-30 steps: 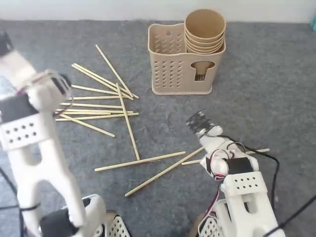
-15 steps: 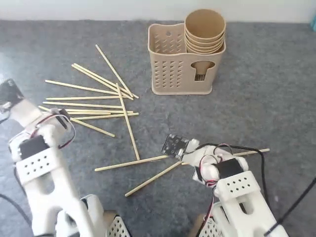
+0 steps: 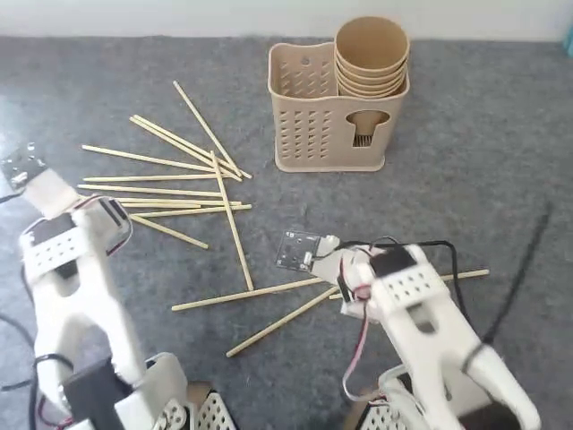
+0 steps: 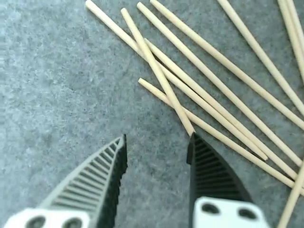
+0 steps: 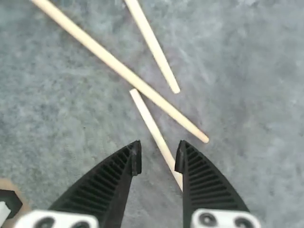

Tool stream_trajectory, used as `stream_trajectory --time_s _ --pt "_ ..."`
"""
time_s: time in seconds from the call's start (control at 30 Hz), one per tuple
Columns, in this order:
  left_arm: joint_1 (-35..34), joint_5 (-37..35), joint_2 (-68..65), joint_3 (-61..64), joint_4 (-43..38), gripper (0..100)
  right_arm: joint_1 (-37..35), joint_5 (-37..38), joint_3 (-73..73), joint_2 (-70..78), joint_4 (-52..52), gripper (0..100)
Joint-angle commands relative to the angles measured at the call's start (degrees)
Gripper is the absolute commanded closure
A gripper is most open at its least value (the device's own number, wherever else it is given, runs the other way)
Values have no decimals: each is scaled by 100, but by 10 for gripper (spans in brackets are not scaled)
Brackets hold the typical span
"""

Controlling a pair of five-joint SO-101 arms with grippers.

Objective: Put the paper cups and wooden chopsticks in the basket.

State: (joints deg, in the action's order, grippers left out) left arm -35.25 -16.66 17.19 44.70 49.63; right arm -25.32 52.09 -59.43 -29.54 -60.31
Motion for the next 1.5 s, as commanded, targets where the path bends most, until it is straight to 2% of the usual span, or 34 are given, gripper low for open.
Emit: stream_trajectory --time_s 0.0,0.1,0.27,0.4,0.6,0.87,1.07,1.13,1.27,1.37,1.47 --pt "-18 35 -18 -303 -211 804 -31 79 369 690 435 857" --pt "-18 44 -26 -295 -220 804 -31 79 369 1191 752 857" --pt "0 44 -26 -295 -246 804 48 53 730 1490 620 864" --pt "0 44 -26 -286 -246 804 330 53 967 1657 725 987" --pt "18 53 0 -66 -563 806 840 70 1029 1288 629 988" --pt "18 53 -26 -13 -686 807 954 62 1336 -831 -514 990" --pt "97 53 -26 -4 -686 807 857 -9 1829 -3178 -593 991" --pt "105 53 -26 31 -712 807 743 -360 1899 -3811 -347 991" --pt "105 53 -26 48 -835 807 752 -1213 1899 -4620 919 991" --pt "105 53 -26 57 -826 807 752 -1644 1925 -4655 1525 991" --pt "105 62 -26 119 -853 807 752 -2435 1934 -4514 2018 991"
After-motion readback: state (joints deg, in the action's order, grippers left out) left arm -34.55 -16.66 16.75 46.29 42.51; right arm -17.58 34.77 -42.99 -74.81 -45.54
